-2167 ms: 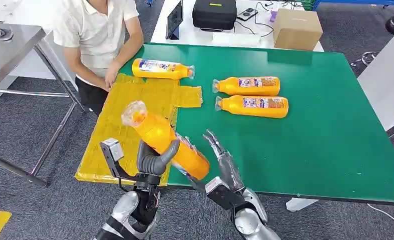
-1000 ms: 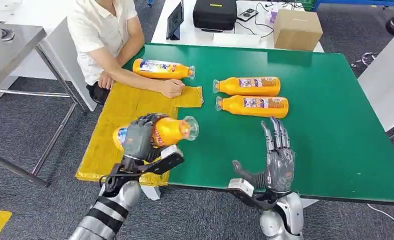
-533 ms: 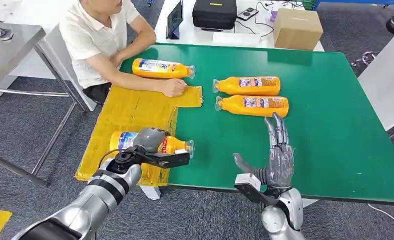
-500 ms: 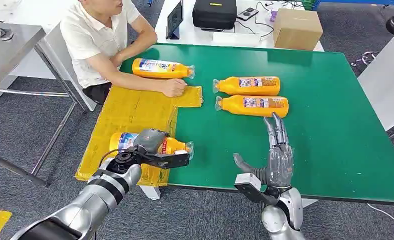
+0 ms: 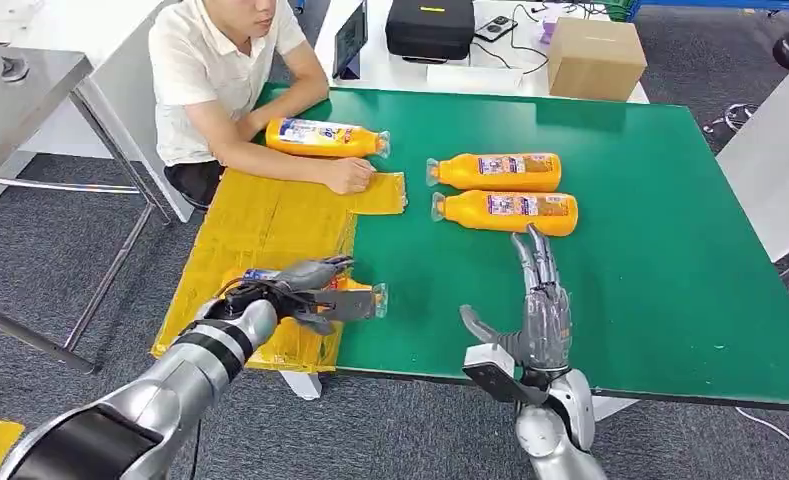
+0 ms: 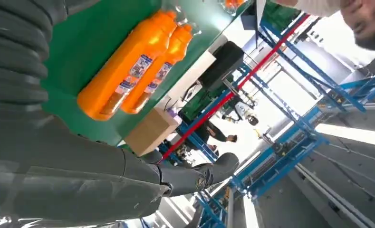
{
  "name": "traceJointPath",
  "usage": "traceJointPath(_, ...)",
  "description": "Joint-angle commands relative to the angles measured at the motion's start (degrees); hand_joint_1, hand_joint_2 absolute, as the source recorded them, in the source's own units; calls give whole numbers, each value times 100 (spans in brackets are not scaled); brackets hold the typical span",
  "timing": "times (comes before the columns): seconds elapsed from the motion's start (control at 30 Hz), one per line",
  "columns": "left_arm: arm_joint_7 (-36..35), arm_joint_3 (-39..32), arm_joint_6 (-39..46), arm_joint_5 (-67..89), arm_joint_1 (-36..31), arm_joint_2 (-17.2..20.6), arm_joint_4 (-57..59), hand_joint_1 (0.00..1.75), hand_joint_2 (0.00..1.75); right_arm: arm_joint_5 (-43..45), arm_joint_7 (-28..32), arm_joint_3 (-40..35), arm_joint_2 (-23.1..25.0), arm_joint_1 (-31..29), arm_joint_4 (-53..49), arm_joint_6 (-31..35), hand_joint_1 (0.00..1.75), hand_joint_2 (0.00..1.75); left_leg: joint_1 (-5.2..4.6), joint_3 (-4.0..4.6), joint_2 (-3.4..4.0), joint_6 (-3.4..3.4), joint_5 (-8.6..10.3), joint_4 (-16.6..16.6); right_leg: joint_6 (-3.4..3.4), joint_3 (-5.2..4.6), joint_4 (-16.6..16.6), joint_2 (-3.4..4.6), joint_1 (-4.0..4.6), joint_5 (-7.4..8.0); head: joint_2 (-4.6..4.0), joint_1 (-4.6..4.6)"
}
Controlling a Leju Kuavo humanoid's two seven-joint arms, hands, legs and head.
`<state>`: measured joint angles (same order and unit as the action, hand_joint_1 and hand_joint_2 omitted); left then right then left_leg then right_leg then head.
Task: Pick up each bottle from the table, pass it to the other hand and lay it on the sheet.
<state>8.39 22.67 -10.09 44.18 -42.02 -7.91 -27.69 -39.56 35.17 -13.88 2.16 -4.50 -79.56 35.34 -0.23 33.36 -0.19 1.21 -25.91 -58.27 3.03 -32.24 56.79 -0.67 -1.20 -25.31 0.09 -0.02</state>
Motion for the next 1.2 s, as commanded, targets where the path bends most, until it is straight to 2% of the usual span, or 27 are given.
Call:
traceJointPath(0.03, 232, -76, -237, -550, -95, 131, 249, 0, 175, 133, 46, -265, -124, -319, 648, 85, 0, 175, 4, -8, 13, -5, 0, 3, -9, 5, -5, 15, 4, 5, 0, 0)
traceJointPath(0.17, 652, 32, -295, -1095, 67, 189, -117, 0, 175, 179, 61, -301, -163, -314, 679, 122, 0, 175, 5, -9, 13, -6, -1, 4, -10, 6, -6, 15, 5, 5, 0, 0)
traceJointPath(0.4, 652, 32, -295, -1095, 67, 189, -117, 0, 175, 179, 61, -301, -163, -314, 679, 122, 0, 175, 6, -9, 14, -7, -3, 1, -12, 7, -6, 17, 7, 4, 0, 0)
traceJointPath(0.47, 1055, 160, -208, -1398, 224, 266, -507, 0, 175, 214, 85, -327, -197, -314, 673, 122, 0, 175, 9, -11, 19, -10, -3, 1, -16, 7, -7, 22, 10, 6, 0, 0)
traceJointPath(0.57, 1176, 390, 42, -1767, 505, 349, -1312, 0, 175, 236, 98, -293, -239, -230, 590, 106, 0, 175, 8, -10, 18, -9, -2, 4, -15, 6, -8, 21, 9, 6, 0, 0)
traceJointPath(0.73, 1248, 742, 1258, -1831, 1115, 317, -2968, 0, 175, 154, 111, -187, -253, -19, 344, 120, 0, 175, 8, -5, 5, -8, -4, -1, -14, 5, -4, 8, 8, 0, 0, 0)
traceJointPath(0.87, 1390, 925, 2240, -1539, 1485, 213, -3850, 0, 175, -147, -29, -196, -318, 6, 351, 177, 0, 175, 3, 1, 0, -5, -3, -2, -9, -2, -3, 2, 4, -1, 0, 0)
traceJointPath(0.9, 1397, 920, 2320, -1583, 1536, 180, -3938, 0, 175, -277, -117, -201, -350, -2, 388, 181, 0, 175, 6, -3, 1, -7, -5, -3, -13, 4, -5, 4, 7, -2, 0, 2)
traceJointPath(0.93, 1485, 842, 2558, -1719, 1676, 85, -4126, 0, 175, -464, -430, -244, -490, -20, 461, -121, 0, 175, 3, -1, 1, -6, -4, -1, -9, 1, -4, 4, 4, -1, 0, 0)
traceJointPath(1.03, 1486, 912, 2927, -1707, 1899, -14, -4397, 0, 175, -892, -654, -183, -738, -28, 652, -144, 0, 175, 6, -5, -3, -6, -3, 0, -11, 9, -13, 0, 7, 0, 0, 0)
traceJointPath(1.1, 1567, 897, 3202, -1875, 2045, -168, -4534, 0, 175, -1393, -1024, -219, -970, -126, 870, -356, 0, 175, 2, -2, -2, -3, -1, 1, -6, 2, -11, -1, 3, 1, 0, 0)
traceJointPath(1.2, 1588, 1181, 3383, -2081, 2151, -204, -4742, 0, 175, -1494, -1187, -202, -1124, -337, 1172, -555, 0, 175, 4, -2, 2, -3, -2, 0, -8, 3, -12, 4, 5, 3, 0, -2)
